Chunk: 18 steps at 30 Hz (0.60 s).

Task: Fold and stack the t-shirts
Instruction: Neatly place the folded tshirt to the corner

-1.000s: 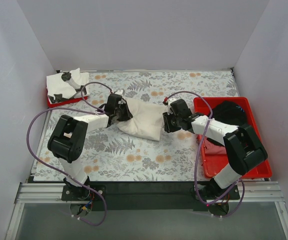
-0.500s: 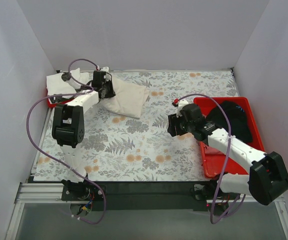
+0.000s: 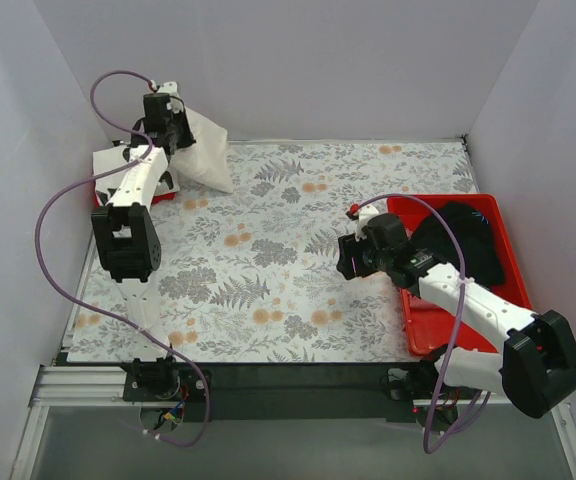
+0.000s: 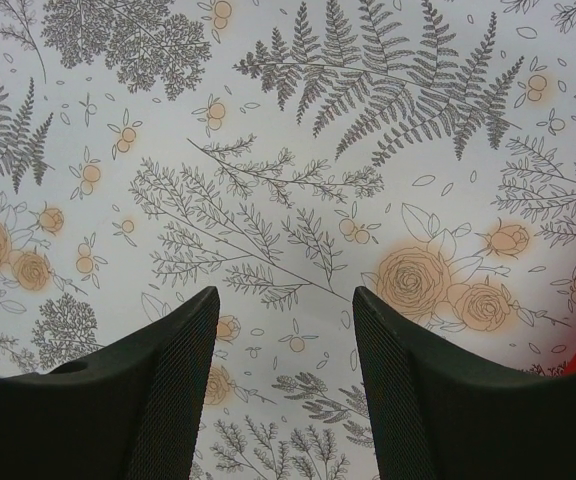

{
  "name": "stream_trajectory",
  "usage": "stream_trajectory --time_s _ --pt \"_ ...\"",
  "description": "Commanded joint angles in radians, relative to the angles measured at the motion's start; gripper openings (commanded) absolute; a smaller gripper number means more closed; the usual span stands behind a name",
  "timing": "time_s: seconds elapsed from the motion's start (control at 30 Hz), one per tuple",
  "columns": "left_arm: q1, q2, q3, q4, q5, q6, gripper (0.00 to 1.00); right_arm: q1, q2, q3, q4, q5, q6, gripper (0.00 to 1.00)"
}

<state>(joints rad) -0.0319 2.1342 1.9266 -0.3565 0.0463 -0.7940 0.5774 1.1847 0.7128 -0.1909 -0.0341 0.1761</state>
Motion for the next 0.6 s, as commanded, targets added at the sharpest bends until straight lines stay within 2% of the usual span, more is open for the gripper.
stream_trajectory --time_s 0.0,0.37,0.57 --pt "0.067 0.019 0.153 -0.065 0.030 0.064 0.00 0.004 0.010 -0.007 0.030 -0.012 -0.018 0.51" --pt "0.240 0.110 0.382 -0.186 0.121 0.130 0.00 0.004 0.044 -0.012 0.042 -0.029 -0.021 0.51" --pt "0.305 0.089 0.374 -0.188 0.165 0.138 0.00 0.004 0.053 -0.010 0.050 -0.044 -0.020 0.51"
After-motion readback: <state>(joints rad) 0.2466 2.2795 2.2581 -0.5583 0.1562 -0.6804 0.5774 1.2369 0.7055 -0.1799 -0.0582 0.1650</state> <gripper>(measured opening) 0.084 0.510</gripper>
